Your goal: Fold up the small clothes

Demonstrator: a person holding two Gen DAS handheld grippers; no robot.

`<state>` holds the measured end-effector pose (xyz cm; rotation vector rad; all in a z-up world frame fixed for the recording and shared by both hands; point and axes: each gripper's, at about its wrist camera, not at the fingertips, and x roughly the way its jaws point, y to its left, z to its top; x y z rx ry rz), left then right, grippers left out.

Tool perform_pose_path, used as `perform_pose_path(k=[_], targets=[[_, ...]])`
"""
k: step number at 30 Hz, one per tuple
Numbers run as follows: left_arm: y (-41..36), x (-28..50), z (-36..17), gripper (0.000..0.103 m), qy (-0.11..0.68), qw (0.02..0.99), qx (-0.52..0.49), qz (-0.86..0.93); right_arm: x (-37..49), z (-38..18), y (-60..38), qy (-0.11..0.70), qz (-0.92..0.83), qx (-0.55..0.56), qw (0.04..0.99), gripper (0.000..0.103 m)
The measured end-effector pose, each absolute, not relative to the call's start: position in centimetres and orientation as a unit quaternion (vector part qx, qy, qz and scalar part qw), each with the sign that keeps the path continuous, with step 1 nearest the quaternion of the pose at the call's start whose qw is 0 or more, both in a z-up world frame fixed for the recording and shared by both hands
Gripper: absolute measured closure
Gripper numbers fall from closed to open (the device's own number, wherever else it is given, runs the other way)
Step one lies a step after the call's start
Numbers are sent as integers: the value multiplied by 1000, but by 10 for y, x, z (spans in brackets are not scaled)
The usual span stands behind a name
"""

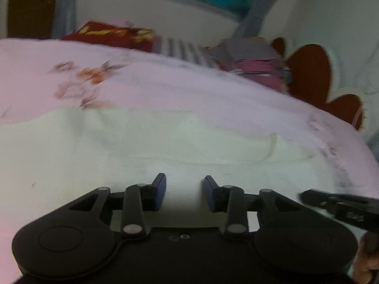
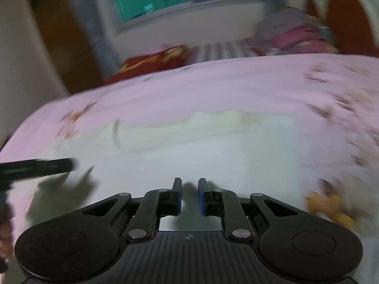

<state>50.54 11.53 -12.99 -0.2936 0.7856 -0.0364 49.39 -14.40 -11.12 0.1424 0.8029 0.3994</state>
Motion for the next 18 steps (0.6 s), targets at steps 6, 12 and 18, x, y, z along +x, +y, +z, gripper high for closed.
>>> perform_pose_path(k=[6,12,18], targets=[[137,500,-131,80,381,913,-144,-2,545,-114,-203,387,103,89,912,88],[129,507,-127,69,382,914,-137,-7,583,-117,-232,397,71,104,909,90],[133,509,-123,49,363,923,-118,43,555,-99,-218,359,96,81,925,89]])
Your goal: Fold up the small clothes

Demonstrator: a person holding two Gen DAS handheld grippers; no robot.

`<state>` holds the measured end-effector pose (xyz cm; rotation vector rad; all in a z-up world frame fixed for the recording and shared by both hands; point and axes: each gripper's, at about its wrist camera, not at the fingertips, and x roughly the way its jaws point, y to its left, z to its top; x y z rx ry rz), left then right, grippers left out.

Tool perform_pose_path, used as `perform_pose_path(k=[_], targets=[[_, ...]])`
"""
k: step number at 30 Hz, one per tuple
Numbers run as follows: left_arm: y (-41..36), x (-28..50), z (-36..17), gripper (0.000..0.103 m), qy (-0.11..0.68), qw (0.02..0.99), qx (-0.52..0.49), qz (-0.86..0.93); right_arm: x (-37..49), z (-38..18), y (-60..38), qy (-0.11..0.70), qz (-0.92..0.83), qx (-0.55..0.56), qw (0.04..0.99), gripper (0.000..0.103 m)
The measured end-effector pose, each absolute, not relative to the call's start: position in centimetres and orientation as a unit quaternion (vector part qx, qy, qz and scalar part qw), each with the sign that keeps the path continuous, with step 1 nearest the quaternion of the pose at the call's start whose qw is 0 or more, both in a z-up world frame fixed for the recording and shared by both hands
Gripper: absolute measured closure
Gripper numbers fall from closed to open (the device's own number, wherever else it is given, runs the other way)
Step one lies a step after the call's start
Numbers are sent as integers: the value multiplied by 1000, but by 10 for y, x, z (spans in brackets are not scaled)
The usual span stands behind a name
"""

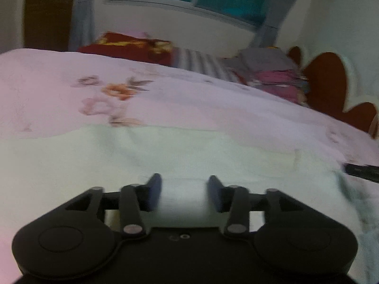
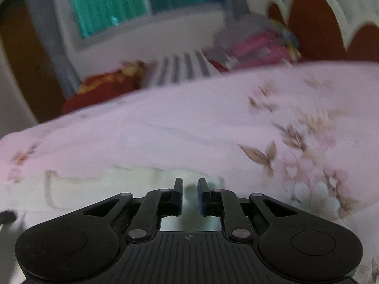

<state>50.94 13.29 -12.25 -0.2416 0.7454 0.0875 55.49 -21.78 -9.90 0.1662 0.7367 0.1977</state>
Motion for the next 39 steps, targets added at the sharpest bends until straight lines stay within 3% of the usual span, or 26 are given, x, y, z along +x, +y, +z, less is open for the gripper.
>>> perform_pose_path(k=[1,3,4,5,6,8,9,10,12,13,16,17,18,19,20,21,22,24,25,26,30,33,35,36,37,39], targets=[[135,509,-124,41,364,923,-112,59,552,-96,-213,354,103,68,927,89],[142,510,-128,41,371,919,-110,75,552,-96,-209,362,95,53,926,88],[145,510,-131,43,376,917,-115,69,554,-99,-212,367,82,54,925,70],[146,510,-132,45,378,916,-116,60,556,-101,-217,367,74,58,926,41],[145,510,-132,58,380,917,-109,54,557,-104,-221,362,64,65,928,35],[144,512,-132,72,381,918,-104,41,561,-111,-230,367,72,86,923,37],[146,513,-131,83,381,917,-111,35,565,-114,-234,377,82,103,917,45],[147,513,-132,96,381,917,-119,27,569,-119,-236,389,85,118,910,63],[146,508,-130,97,363,924,-119,26,572,-124,-239,394,80,136,906,75],[143,506,-132,97,360,927,-101,34,573,-124,-240,390,80,133,907,98],[143,505,-138,96,357,927,-106,35,572,-126,-242,379,63,109,917,98],[146,506,-137,93,361,924,-117,36,571,-126,-242,378,64,109,917,98],[150,507,-135,84,365,922,-124,39,572,-124,-241,381,66,101,917,97],[152,507,-132,70,366,921,-123,47,572,-121,-241,384,62,96,917,85],[151,503,-124,61,354,927,-106,65,569,-117,-242,381,46,91,919,53],[146,496,-116,51,331,937,-86,73,563,-111,-241,364,25,83,927,41],[140,491,-109,49,312,946,-72,62,554,-103,-242,338,28,83,937,38],[117,493,-101,49,306,951,-46,10,550,-99,-234,347,77,90,930,42],[104,498,-102,47,312,949,-32,-16,549,-101,-224,356,96,78,926,54],[92,505,-105,46,327,944,-24,-42,547,-103,-212,363,116,61,923,57],[93,523,-127,49,380,924,-25,-22,550,-117,-193,373,123,24,919,57],[128,515,-132,53,378,920,-100,-20,563,-123,-232,386,34,79,919,57],[133,516,-126,59,383,918,-98,-10,566,-122,-247,388,46,109,914,57],[131,513,-120,57,375,922,-96,-7,563,-118,-246,385,44,93,917,58],[126,509,-114,55,361,927,-99,-11,557,-112,-244,374,46,87,922,69],[117,501,-107,54,344,933,-106,-24,545,-99,-238,355,66,91,928,72]])
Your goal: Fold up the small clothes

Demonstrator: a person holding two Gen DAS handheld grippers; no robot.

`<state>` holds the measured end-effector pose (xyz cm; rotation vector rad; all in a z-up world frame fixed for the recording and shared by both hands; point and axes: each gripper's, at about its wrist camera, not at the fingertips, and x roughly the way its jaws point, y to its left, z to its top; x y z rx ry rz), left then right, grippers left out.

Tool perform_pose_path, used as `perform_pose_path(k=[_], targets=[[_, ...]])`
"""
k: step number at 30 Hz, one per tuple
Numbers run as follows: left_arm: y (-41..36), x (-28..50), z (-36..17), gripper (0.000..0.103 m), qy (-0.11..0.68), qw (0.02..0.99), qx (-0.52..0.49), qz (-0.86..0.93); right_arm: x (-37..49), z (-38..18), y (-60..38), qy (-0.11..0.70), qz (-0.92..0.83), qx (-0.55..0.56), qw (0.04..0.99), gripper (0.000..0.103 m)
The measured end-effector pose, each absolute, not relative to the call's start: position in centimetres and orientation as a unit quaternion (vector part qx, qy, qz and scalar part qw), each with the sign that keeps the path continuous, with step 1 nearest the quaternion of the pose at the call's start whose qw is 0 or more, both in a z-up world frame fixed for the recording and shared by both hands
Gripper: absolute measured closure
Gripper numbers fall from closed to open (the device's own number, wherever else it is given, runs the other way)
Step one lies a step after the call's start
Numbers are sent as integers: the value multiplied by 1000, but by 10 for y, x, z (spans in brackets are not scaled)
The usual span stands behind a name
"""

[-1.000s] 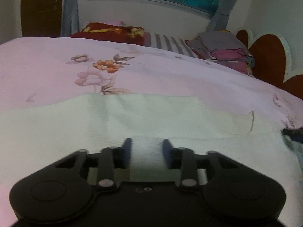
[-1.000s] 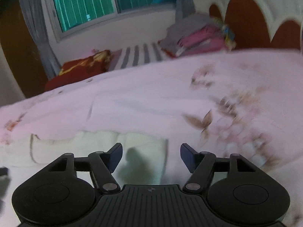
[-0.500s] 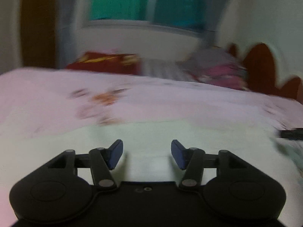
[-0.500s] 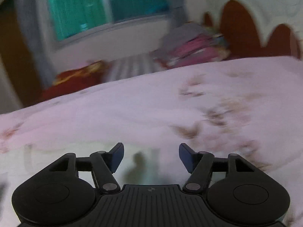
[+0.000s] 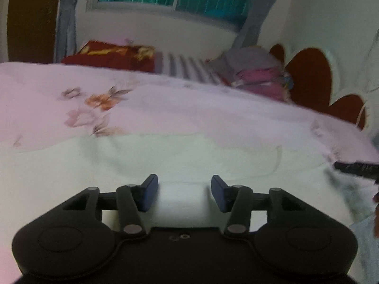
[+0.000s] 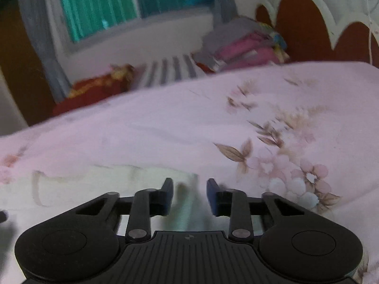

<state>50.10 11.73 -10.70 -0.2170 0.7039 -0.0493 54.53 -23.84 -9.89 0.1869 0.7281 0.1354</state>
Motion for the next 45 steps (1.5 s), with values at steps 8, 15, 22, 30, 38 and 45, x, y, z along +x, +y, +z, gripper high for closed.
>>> perform_pose_path(k=[8,15,22,30,38,45], targets=[[96,468,-124,45,359,931,-62,2,484,-109,-206,403,24,27,914,71],[173,413,-124,21,346,920,-151,106,431,-113,-203,410,37,38,911,68],[303,340,-118,30,292,882,-261,263,422,-97,-213,397,40,99,912,68],[414,304,-123,50,221,832,-375,345,421,-95,-203,401,8,102,910,68],[438,316,-131,79,195,817,-418,345,428,-84,-185,392,2,96,915,68],[388,359,-92,101,206,877,-331,281,431,-84,-187,391,-8,100,915,68]])
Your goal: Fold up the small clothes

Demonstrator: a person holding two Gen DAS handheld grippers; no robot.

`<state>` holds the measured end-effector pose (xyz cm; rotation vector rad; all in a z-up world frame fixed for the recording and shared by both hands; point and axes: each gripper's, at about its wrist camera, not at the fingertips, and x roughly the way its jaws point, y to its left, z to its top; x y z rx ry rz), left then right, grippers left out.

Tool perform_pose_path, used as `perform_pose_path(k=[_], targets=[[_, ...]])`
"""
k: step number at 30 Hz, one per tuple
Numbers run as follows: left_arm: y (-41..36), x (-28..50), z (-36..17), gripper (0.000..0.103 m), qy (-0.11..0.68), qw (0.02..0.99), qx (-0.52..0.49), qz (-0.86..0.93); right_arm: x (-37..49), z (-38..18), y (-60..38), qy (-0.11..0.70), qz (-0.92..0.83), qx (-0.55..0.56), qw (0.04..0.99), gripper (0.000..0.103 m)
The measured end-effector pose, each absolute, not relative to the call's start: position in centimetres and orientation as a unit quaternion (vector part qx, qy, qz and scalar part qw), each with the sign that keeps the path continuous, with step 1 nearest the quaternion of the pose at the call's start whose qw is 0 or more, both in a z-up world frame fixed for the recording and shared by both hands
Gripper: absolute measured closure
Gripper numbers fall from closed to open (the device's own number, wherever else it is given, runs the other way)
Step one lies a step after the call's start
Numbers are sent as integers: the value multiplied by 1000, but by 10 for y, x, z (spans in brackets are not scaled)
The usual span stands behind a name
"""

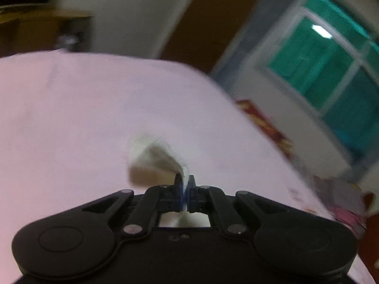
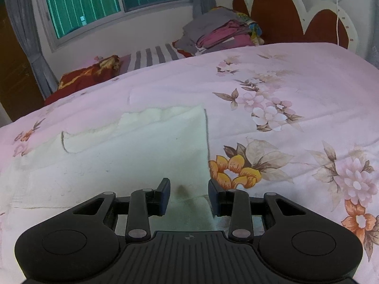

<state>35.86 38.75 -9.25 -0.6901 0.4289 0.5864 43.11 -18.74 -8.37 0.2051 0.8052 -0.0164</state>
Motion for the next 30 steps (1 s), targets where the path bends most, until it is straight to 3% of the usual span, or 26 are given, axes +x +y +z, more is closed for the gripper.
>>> perform_pose_path(k=[7,16,23,30], targets=[[264,449,-62,101,236,935,-237,115,433,-88,-198,390,-17,109,914,68],[120,521,-70,101,291,943,-164,-12,437,-83,-215,374,-17,140,916,68],[28,520,-92,101,323,942,-61,-69,431,-79,-232,367,-15,159,916,68],[-6,513,-115,101,351,929,-45,-105,422,-79,-249,370,-22,163,914,68]])
